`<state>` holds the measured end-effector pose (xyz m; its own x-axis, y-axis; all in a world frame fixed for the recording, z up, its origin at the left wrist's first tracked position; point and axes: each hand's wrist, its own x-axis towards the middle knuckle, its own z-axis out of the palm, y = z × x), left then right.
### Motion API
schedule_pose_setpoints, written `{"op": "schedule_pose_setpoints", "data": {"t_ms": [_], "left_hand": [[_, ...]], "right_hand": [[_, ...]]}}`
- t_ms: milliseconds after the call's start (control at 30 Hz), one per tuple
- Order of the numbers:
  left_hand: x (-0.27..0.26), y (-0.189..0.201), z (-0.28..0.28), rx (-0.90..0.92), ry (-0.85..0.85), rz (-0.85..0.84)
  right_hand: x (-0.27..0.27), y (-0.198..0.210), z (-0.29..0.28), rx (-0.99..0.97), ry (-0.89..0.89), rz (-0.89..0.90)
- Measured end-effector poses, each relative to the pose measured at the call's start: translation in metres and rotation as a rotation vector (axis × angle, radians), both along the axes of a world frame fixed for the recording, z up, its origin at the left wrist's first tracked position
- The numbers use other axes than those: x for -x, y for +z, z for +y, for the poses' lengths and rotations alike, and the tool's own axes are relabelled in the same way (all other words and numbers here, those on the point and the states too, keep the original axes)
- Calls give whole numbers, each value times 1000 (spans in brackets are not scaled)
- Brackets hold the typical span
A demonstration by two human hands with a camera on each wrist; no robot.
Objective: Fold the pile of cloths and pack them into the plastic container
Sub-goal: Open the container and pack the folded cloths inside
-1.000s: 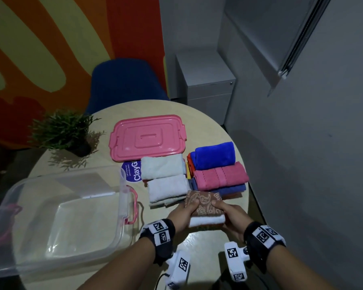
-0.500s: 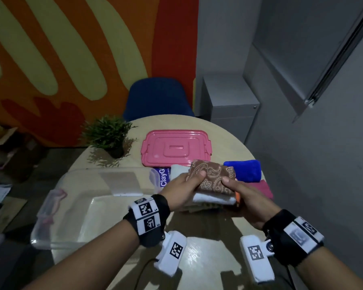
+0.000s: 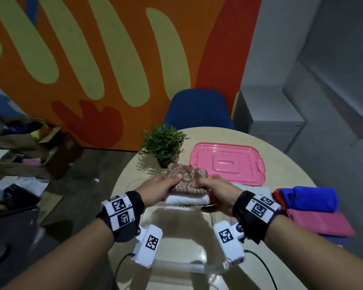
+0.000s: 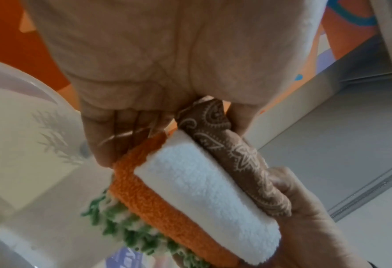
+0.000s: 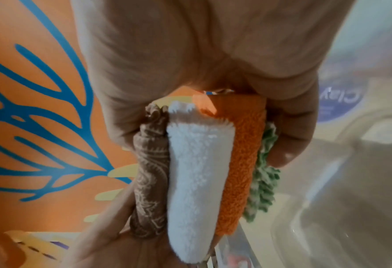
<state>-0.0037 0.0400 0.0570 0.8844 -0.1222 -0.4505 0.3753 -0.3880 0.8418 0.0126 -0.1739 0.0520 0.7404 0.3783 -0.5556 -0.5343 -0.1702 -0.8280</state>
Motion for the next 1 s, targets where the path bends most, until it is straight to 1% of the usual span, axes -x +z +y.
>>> {"op": "schedule_pose_setpoints", "data": {"t_ms": [100, 167, 233, 300, 333, 367, 400, 467, 567, 633, 667, 767, 833, 1000], "left_hand": [[-8, -7, 42, -48, 34, 26], [-14, -7, 65, -171, 30, -14], [-20, -9, 86, -329, 30, -95], [-25, -18, 105, -535, -19, -151], [-26, -25, 112, -630, -69, -141], [-26, -32, 118, -688, -118, -115], [-26, -39, 123, -692, -155, -75], [-25, -49, 128, -609, -186, -36], [-25, -55, 131, -526, -209, -47], [-25, -56, 132, -530, -227, -63], [-25, -56, 133, -539, -246, -67], [-24, -57, 136, -543, -284, -65], [-24, -57, 139, -524, -298, -60], [-26, -59, 141, -507, -325, -67]], "right_hand": [[-10, -17, 44, 21, 20, 71], [-17, -28, 66, 63, 45, 103], [-25, -41, 83, 125, 60, 121], [-30, -53, 99, 204, 27, 107], [-32, -58, 105, 239, 19, 102], [-32, -63, 110, 258, 31, 109], [-31, -68, 115, 258, 47, 131], [-29, -81, 122, 258, 42, 192], [-29, -113, 127, 315, -26, 239], [-34, -142, 126, 315, -74, 271], [-36, -150, 126, 298, -103, 283], [-35, -145, 135, 251, -183, 303], [-35, -144, 136, 218, -175, 327], [-35, -151, 134, 227, -176, 429]]}}
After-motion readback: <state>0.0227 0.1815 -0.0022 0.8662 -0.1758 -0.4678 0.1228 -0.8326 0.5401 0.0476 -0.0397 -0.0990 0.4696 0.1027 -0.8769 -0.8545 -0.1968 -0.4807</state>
